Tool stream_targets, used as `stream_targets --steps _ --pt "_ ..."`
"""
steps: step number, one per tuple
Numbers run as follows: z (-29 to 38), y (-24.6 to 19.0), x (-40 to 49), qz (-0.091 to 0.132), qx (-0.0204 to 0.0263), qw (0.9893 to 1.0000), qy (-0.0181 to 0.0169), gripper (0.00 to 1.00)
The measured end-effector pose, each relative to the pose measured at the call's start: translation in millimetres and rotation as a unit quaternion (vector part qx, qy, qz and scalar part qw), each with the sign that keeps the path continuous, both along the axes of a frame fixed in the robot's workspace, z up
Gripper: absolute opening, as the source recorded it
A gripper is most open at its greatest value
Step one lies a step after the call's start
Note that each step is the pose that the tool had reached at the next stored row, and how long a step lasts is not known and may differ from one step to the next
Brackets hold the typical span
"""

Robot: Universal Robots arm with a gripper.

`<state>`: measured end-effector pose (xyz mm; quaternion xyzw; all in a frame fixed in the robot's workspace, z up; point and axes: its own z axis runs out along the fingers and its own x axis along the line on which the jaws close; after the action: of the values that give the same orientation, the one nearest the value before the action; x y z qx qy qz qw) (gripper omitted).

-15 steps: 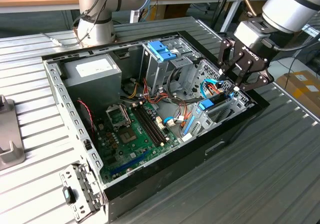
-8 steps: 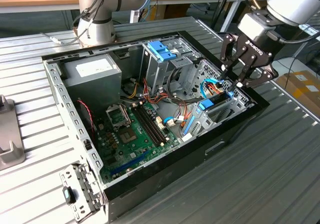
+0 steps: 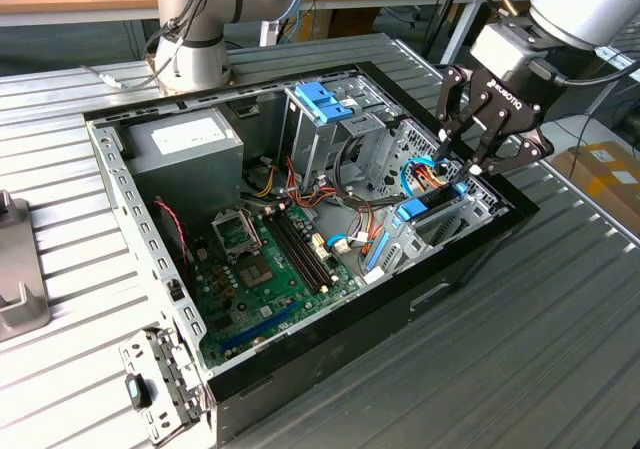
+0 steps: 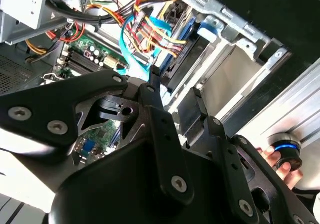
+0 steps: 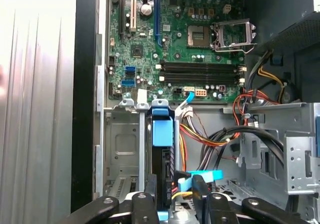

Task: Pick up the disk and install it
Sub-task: 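Insert the second disk wire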

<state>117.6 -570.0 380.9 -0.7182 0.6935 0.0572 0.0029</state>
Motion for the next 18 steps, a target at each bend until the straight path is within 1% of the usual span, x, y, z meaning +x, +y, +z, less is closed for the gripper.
stream_targets --steps 1,2,6,10,12,13,14,18 --pt "-0.5 0.0 -2.4 0.0 0.0002 1.0 0.0 0.42" --pt "-1.7 0.0 -3.0 0.0 0.0002 1.0 0.0 0.42" --pt "-4.0 0.1 -3.0 0.0 0.0003 1.0 0.0 0.42" --pt "-5.1 2.0 -2.9 0.0 0.0003 1.0 0.0 0.42" --pt "-7.1 2.2 -2.8 0.0 0.0004 1.0 0.0 0.42" --pt "-9.8 2.3 -2.8 0.0 0.0003 1.0 0.0001 0.42" --pt "-11.0 2.3 -2.8 0.0 0.0004 1.0 0.0001 0.42" --pt "-12.0 2.3 -2.8 0.0 0.0003 1.0 0.0001 0.42"
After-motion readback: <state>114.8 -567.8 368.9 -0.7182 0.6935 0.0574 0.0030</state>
